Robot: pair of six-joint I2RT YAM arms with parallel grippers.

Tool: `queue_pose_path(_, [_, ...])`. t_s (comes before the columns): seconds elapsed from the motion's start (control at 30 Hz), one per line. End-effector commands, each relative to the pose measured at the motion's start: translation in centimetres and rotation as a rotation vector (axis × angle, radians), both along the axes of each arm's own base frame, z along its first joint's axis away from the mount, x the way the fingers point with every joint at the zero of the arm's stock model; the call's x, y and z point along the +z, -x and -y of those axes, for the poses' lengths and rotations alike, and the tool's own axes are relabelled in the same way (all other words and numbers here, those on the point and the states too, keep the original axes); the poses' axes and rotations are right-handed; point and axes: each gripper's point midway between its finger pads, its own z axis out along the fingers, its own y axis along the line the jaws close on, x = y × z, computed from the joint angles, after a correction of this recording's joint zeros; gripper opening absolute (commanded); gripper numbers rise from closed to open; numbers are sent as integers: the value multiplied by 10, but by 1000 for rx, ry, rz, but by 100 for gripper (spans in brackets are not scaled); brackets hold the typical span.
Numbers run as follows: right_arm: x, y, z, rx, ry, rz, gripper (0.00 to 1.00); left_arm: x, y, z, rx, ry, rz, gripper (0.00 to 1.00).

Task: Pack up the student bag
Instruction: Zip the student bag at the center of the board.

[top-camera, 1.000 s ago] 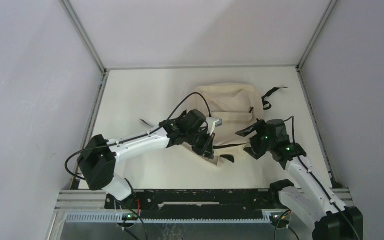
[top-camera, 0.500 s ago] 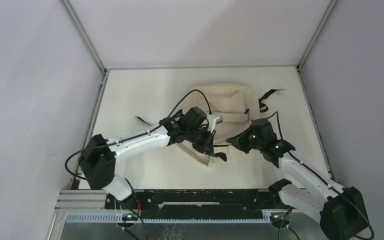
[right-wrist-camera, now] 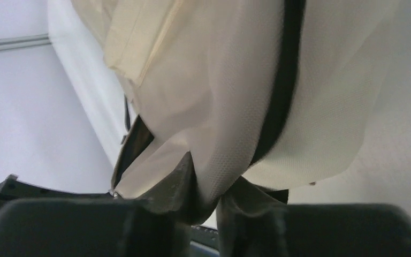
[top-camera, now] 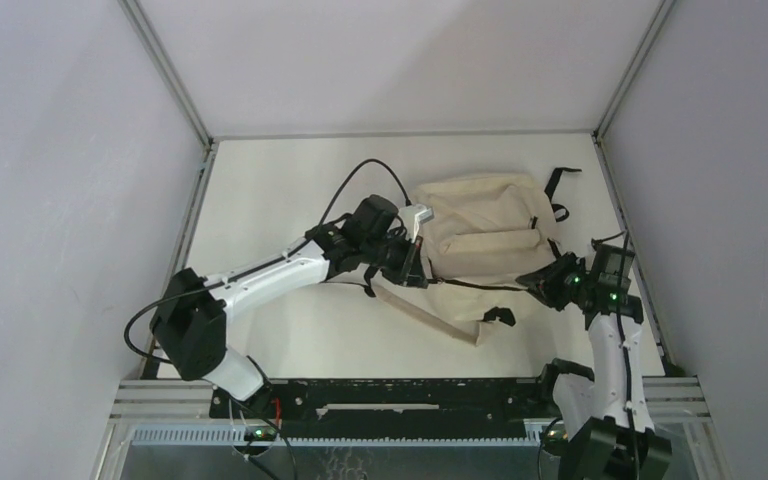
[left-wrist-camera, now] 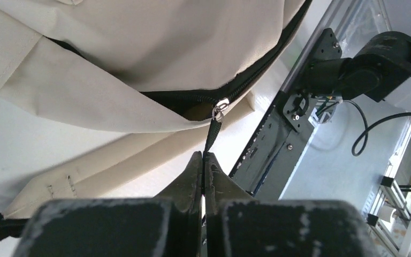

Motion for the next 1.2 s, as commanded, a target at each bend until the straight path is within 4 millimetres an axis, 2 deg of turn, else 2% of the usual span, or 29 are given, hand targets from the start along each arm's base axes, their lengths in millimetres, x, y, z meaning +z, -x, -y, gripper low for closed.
queue_pose_path(0.0, [23, -25, 30, -13, 134, 105, 43, 16, -11, -3, 19, 8, -16, 0])
queue_pose_path(0.1, [43, -24, 21, -9, 146, 157, 64, 15, -10, 0, 4, 11, -23, 0])
queue_pose_path(0.17, [56, -21, 14, -4, 193, 192, 72, 11, -9, 1, -3, 8, -37, 0])
queue_pose_path(0.27, [73, -12, -2, 53, 247, 252, 73, 6, -7, 2, -9, 5, -56, 0])
queue_pose_path(0.47, [98, 3, -66, 403, 386, 508, 64, -2, -8, 0, -2, 0, -88, 0])
queue_pose_path(0.63, [118, 19, -123, 657, 488, 736, 71, -5, -4, -2, -7, 12, -110, 0])
queue_pose_path(0.7, [111, 22, -141, 774, 574, 791, 76, -6, -3, -3, -4, 19, -118, 0])
queue_pose_path(0.83, [83, 12, -154, 946, 913, 786, 83, -5, -2, -5, -3, 26, -122, 0])
queue_pose_path(0.9, [73, 6, -158, 1000, 1017, 780, 85, -4, -1, -4, -9, 32, -127, 0])
queue_pose_path(1.1, [36, -2, -160, 1137, 1136, 716, 84, -1, -1, -5, -13, 41, -128, 0])
queue_pose_path(1.17, [24, -3, -158, 1156, 1140, 691, 80, -1, -1, -5, -12, 43, -130, 0])
